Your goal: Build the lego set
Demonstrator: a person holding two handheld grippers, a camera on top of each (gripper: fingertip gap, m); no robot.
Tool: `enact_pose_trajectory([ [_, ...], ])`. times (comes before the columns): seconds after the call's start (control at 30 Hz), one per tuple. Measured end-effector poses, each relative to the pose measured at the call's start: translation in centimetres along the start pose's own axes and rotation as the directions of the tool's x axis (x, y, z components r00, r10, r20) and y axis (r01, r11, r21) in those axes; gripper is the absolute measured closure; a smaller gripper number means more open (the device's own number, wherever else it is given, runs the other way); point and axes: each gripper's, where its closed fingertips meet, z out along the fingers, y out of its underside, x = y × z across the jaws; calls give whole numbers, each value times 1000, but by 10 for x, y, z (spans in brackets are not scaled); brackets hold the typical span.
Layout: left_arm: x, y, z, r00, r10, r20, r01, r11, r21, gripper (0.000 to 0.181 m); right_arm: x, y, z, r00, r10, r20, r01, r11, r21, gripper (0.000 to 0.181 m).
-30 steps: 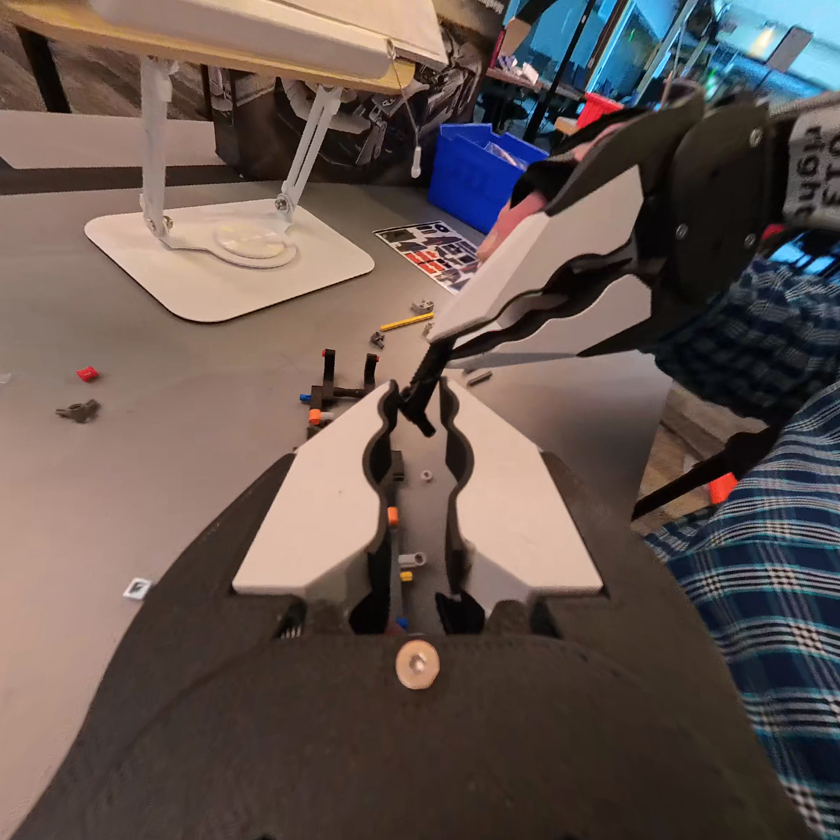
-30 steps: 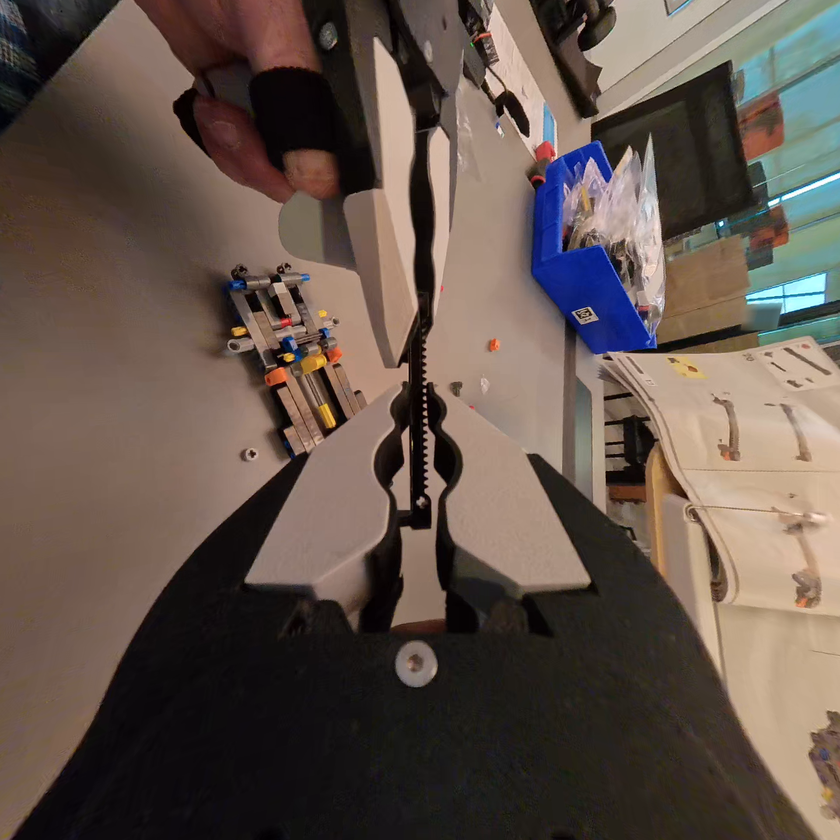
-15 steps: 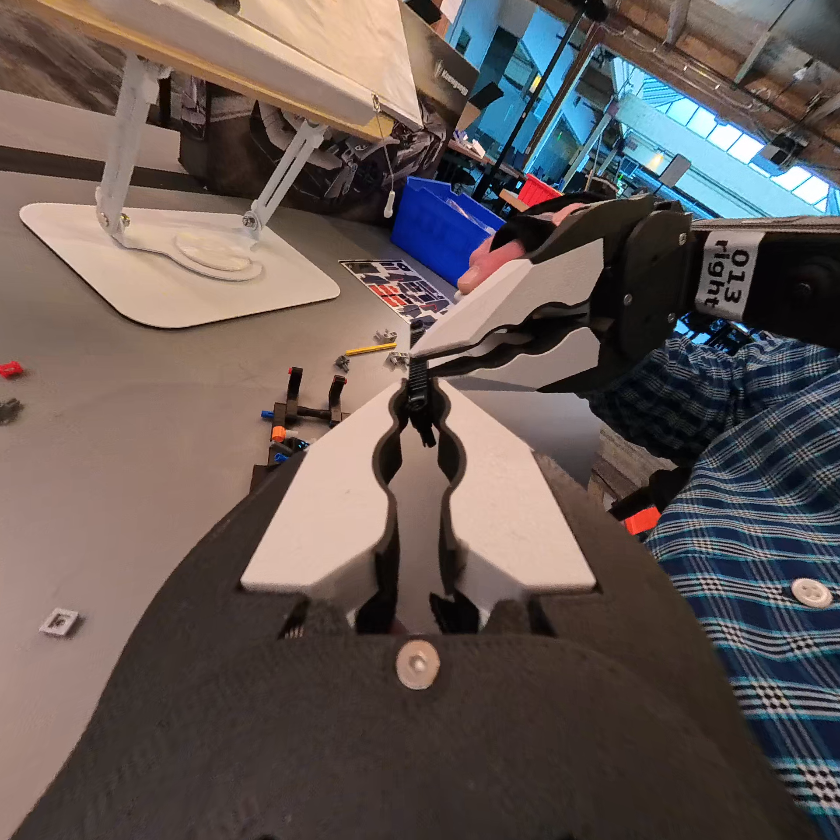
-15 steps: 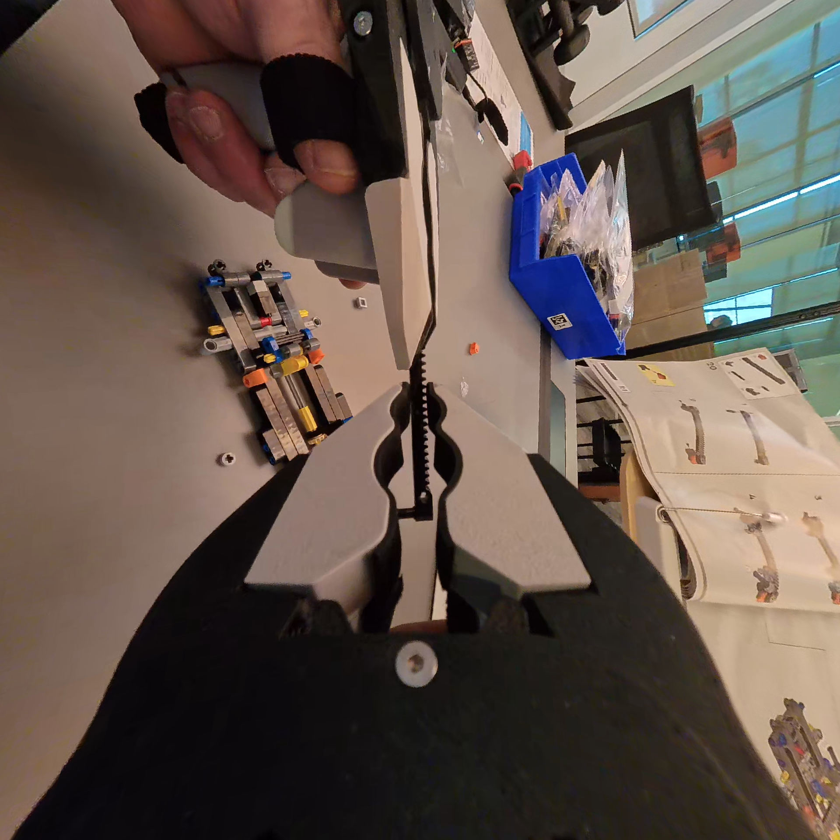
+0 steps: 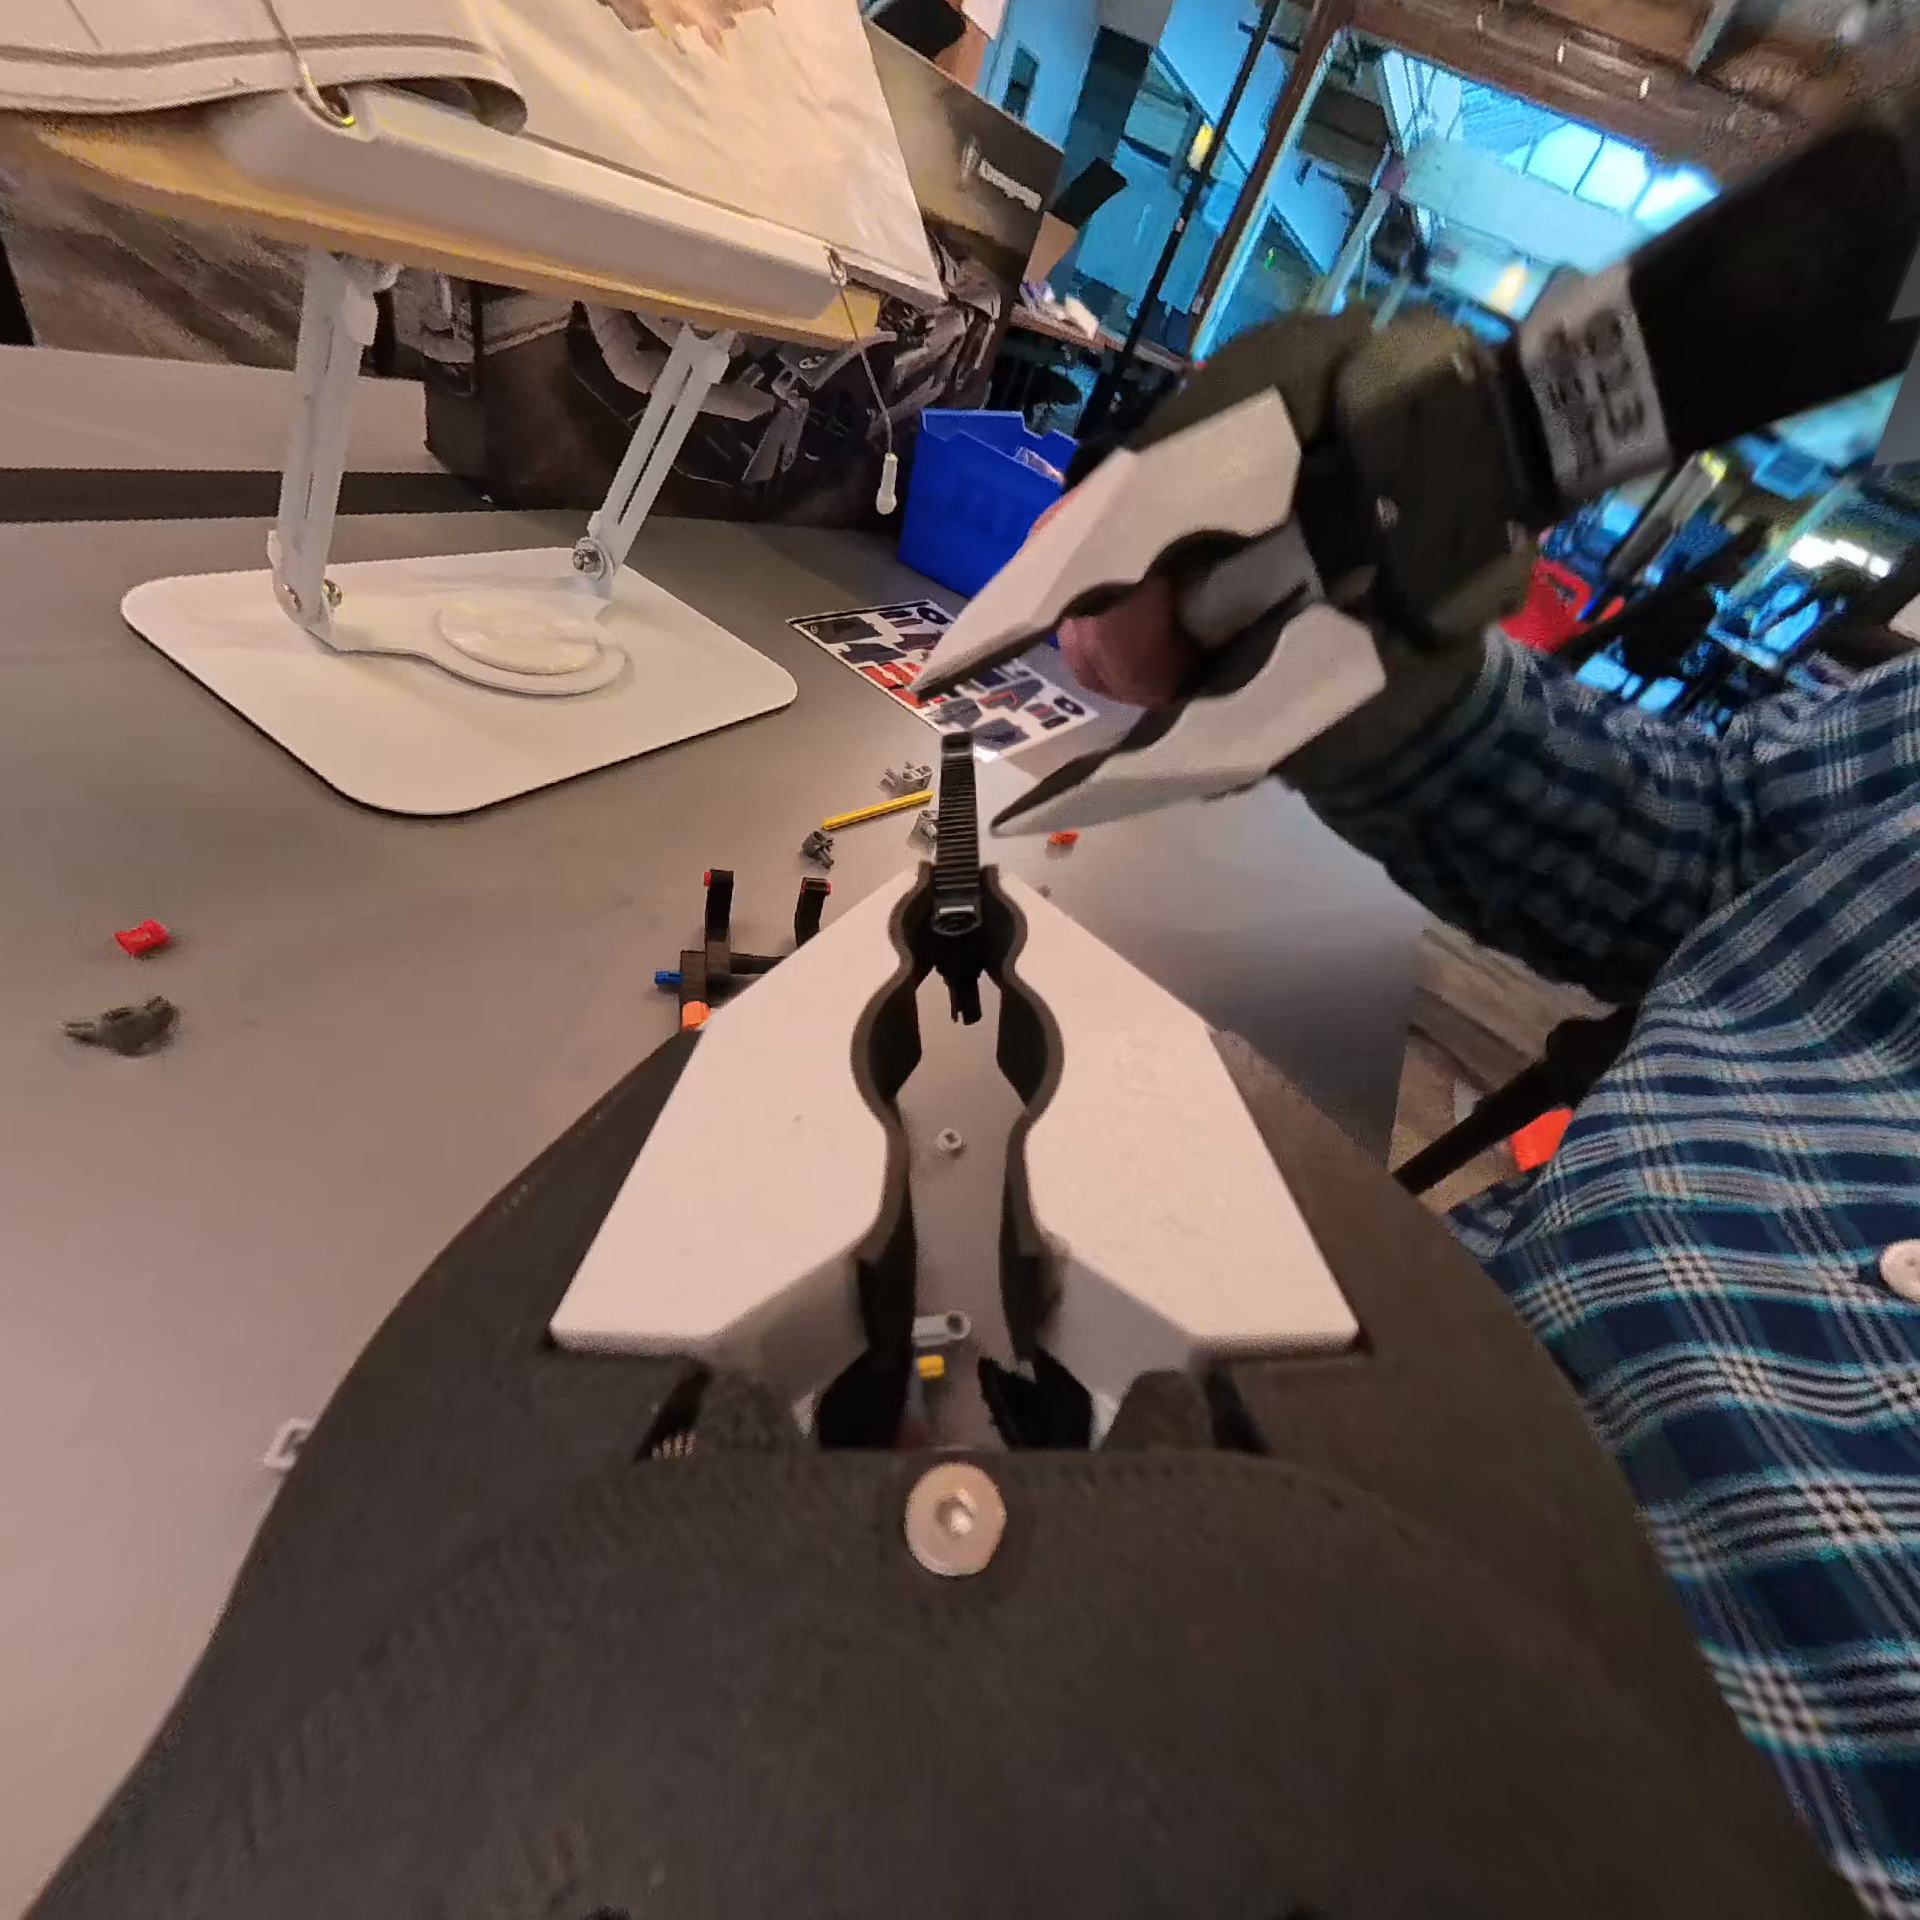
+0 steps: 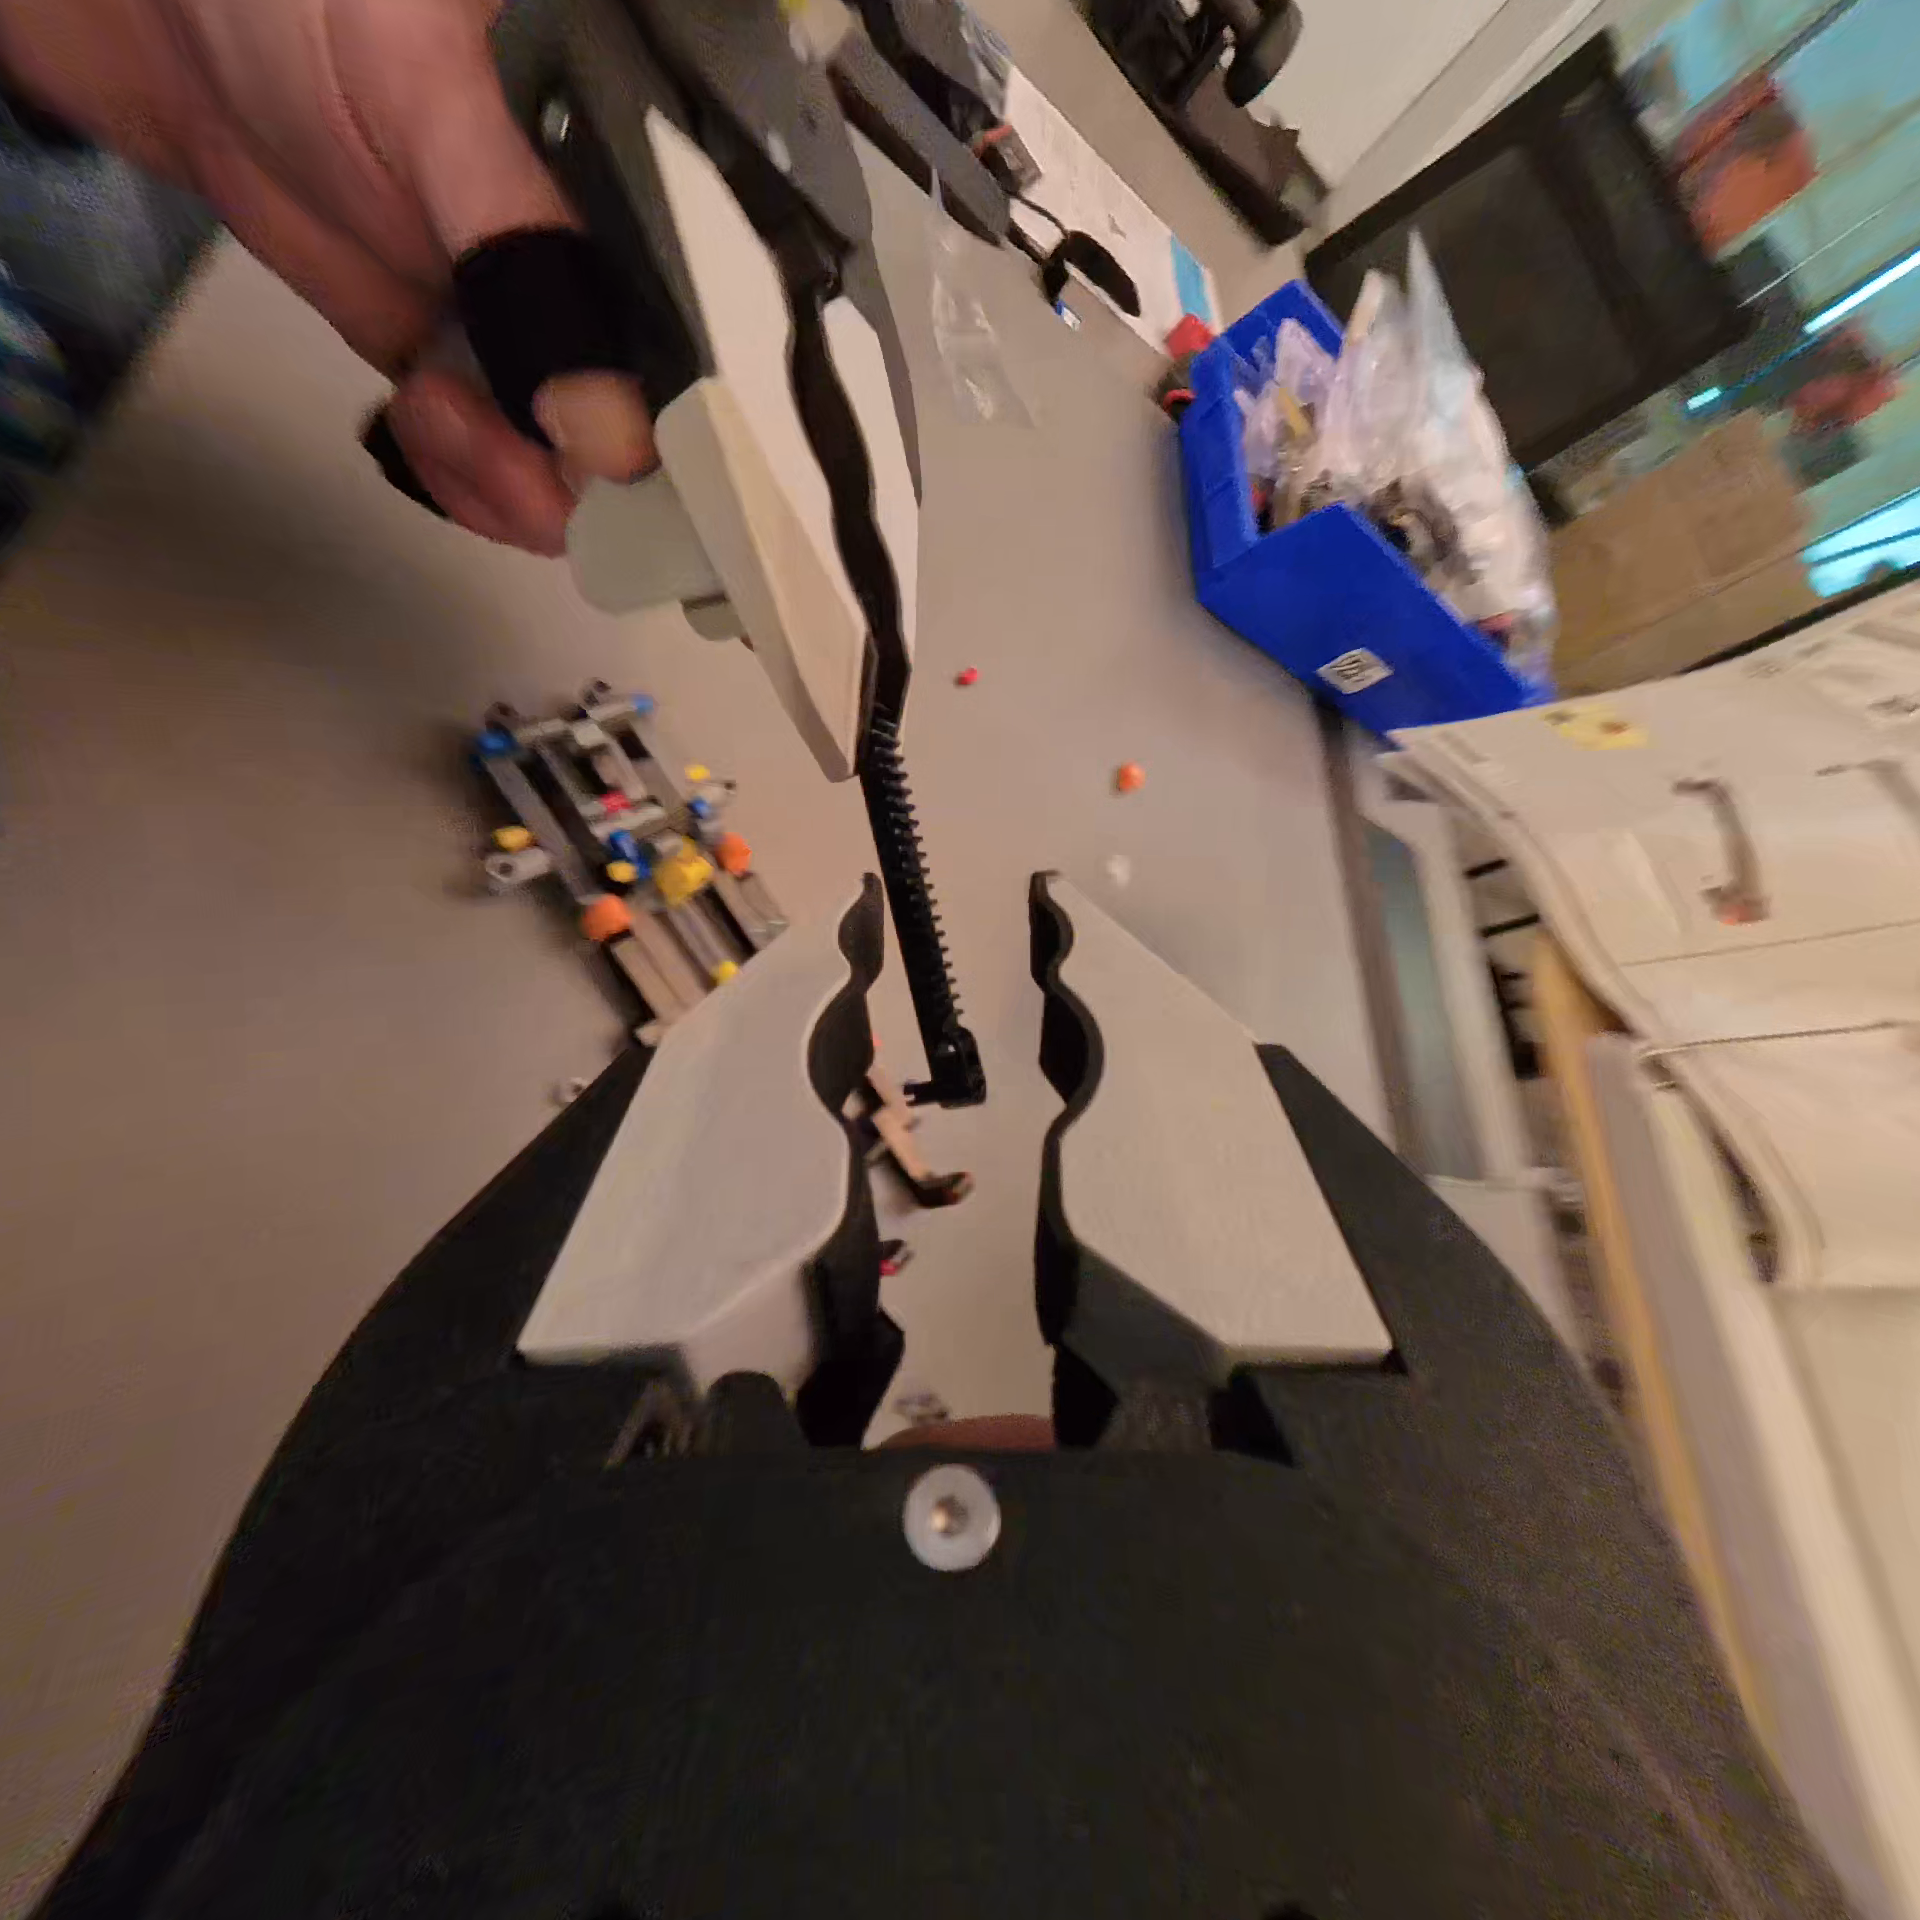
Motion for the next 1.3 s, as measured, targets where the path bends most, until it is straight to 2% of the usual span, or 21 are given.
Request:
enact_pose_trajectory([
  [0.07,4,3,0,997,75,-16,-75,997,-35,175,-2,-1,-5,991,100,90,-102,995,15,156],
  [0.17,12,4,1,982,180,-56,-183,980,-73,175,-14,4,-5,961,167,221,-163,986,-37,160],
  [0.3,25,5,2,947,305,-104,-315,943,-105,175,-36,4,-2,914,193,357,-179,981,-72,174],
  [0.43,27,8,1,919,377,-115,-391,910,-140,175,-44,4,-1,892,218,396,-209,976,-66,175],
  [0.63,22,5,1,924,375,-79,-382,914,-133,172,-40,3,-1,894,257,367,-257,965,-50,176],
  [0.8,11,4,-8,937,347,-37,-349,925,-153,150,-35,7,-5,895,300,330,-304,952,-43,176],
  [0.93,-44,-4,-32,902,406,149,-365,899,-242,151,-31,14,-10,894,330,302,-331,942,-48,176],
  [1.07,-132,-19,-57,783,532,323,-406,830,-382,157,-29,20,-14,887,364,284,-367,929,-44,176],
  [1.17,-202,-20,-59,742,577,343,-383,783,-489,158,-29,22,-16,886,377,271,-380,924,-43,176],
  [1.23,-241,-14,-56,708,629,321,-379,722,-578,157,-28,23,-17,887,382,260,-383,922,-49,175],
  [1.3,-263,-7,-44,730,630,264,-383,698,-605,153,-28,25,-19,884,394,251,-394,917,-52,175],
])
